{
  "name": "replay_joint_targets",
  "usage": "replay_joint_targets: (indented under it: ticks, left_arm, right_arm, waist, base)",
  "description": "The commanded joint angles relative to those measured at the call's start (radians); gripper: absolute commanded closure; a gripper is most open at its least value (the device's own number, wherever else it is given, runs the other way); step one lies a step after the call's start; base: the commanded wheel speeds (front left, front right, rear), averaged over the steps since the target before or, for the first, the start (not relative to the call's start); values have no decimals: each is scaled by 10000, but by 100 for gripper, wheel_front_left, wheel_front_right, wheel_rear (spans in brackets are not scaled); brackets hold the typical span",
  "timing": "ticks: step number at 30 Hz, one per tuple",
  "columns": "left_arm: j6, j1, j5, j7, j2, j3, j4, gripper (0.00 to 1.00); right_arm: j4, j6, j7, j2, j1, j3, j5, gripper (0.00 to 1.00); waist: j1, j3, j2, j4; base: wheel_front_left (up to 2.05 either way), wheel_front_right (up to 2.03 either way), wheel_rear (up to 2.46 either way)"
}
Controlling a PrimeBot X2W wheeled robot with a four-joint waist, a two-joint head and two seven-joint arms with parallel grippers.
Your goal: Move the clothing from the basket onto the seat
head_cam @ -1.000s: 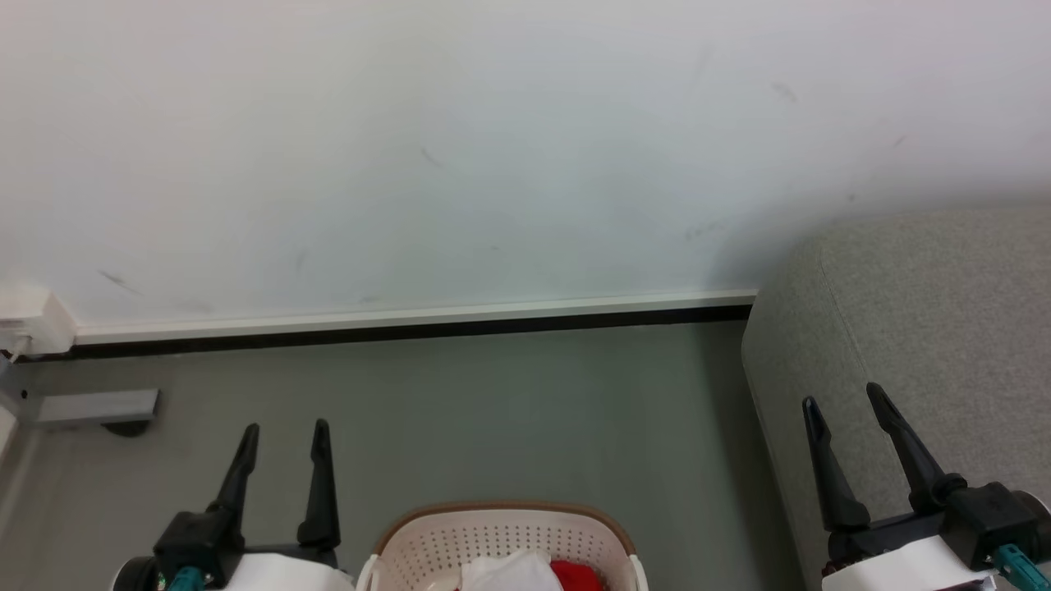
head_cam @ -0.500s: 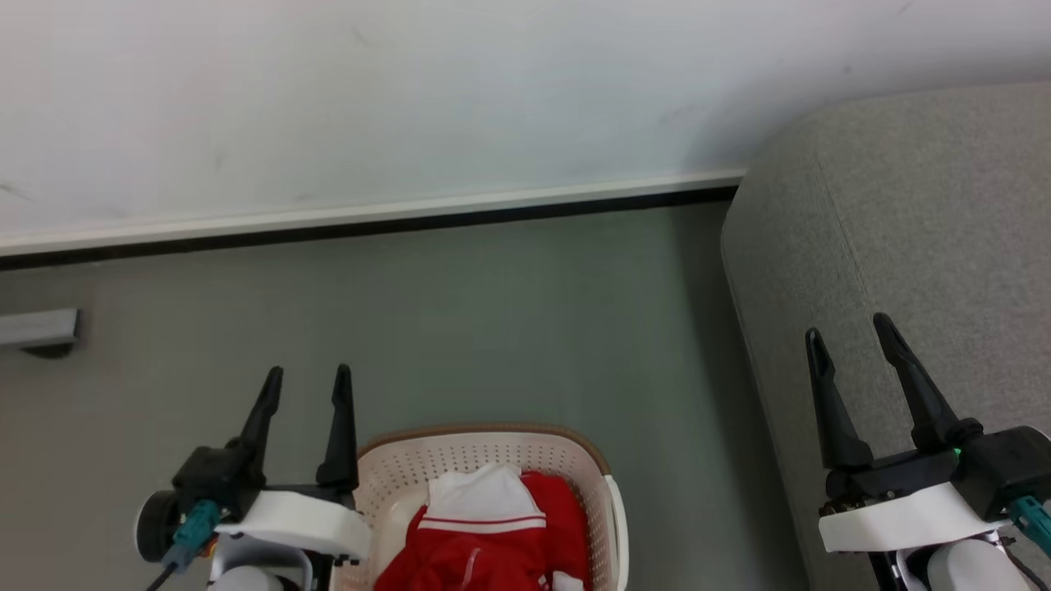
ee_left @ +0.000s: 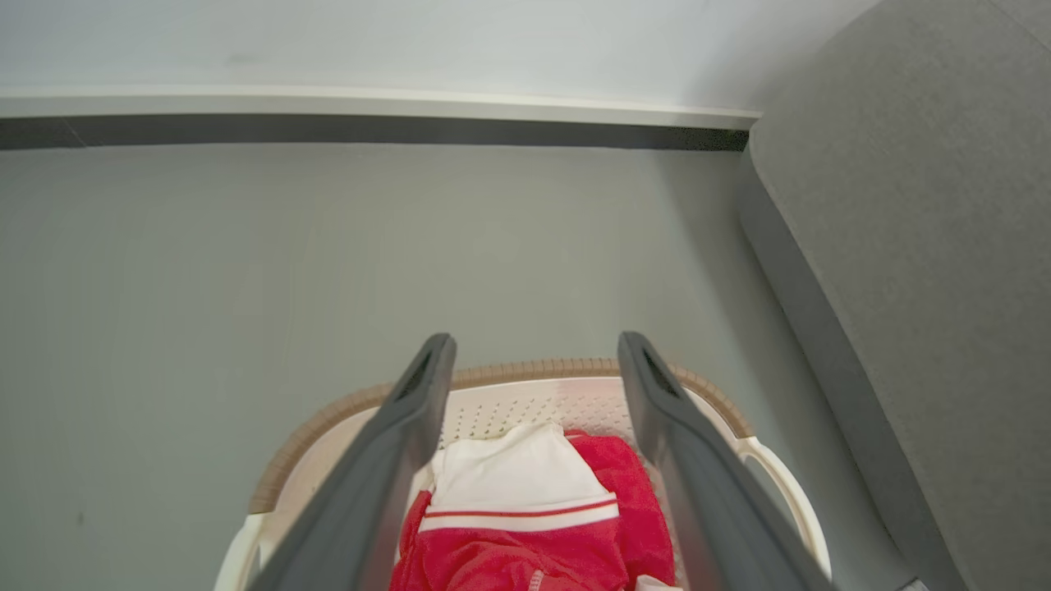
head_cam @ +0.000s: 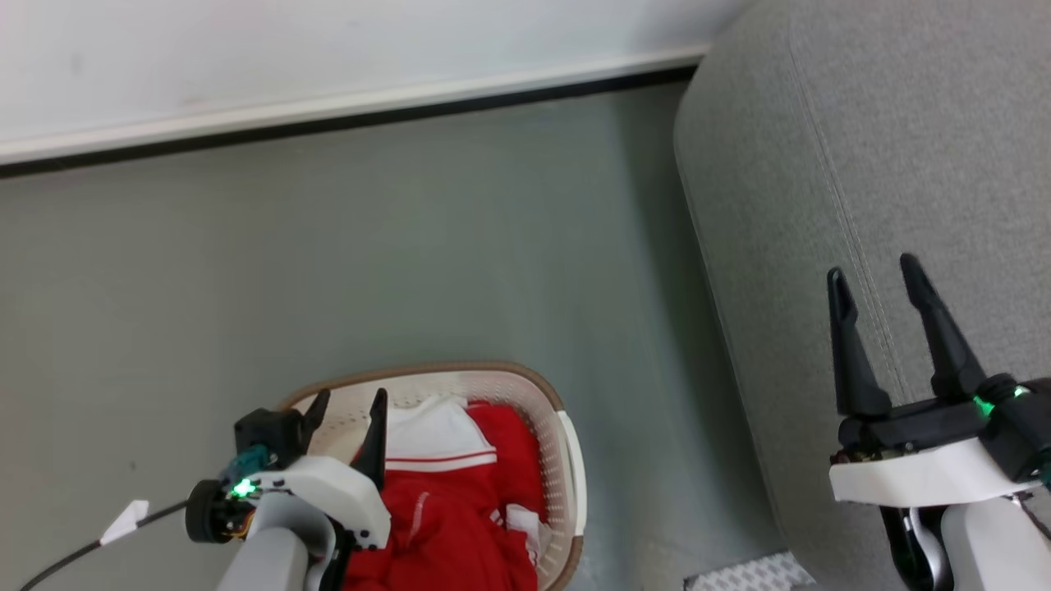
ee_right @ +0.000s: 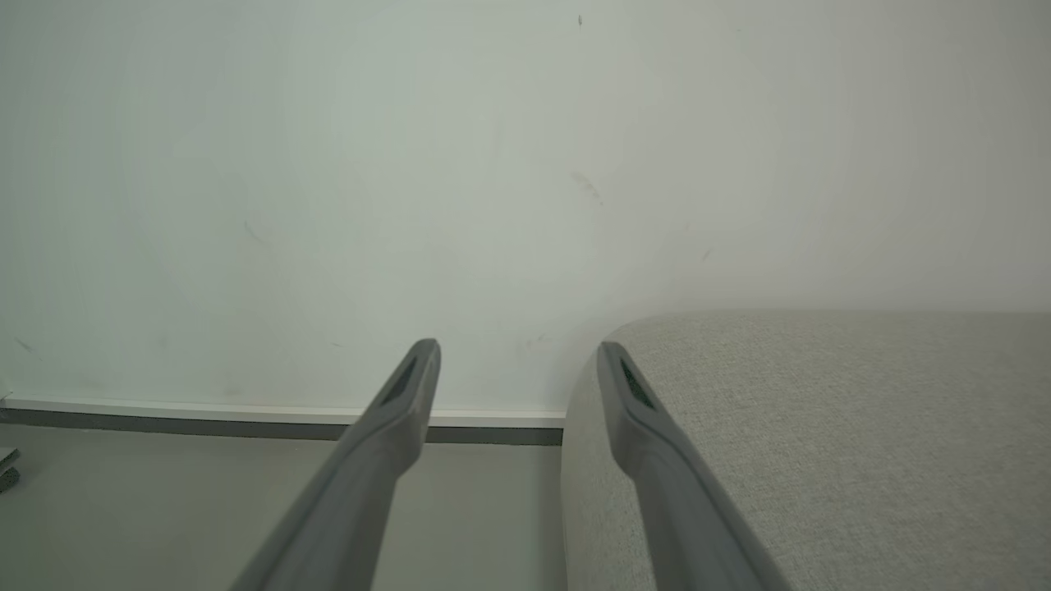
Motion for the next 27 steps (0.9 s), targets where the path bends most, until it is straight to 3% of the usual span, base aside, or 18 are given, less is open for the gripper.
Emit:
replay_joint_targets:
  ticks: [1,16,27]
  left_arm:
    - [-28,-193,-136,66,118,8,203,0]
    - [-392,-2753,-458,1962,515,-511,4428,0]
    - [-469,-3552,-800,4345,685,-867,5407,0]
  right_arm:
    - [-95,-24,5,43,-188,-55,49,0]
    - [-511,-24,5,385,-796,-417,413,0]
    - [-790,-25,5,386,-1252,-248,1165,0]
  waist:
    - [-2,374,0,-315]
    - [-2,2558,0,-1249]
    - [-2,3803,0,-1772]
  base:
    - [0,0,0]
    - [0,0,0]
    - [0,0,0]
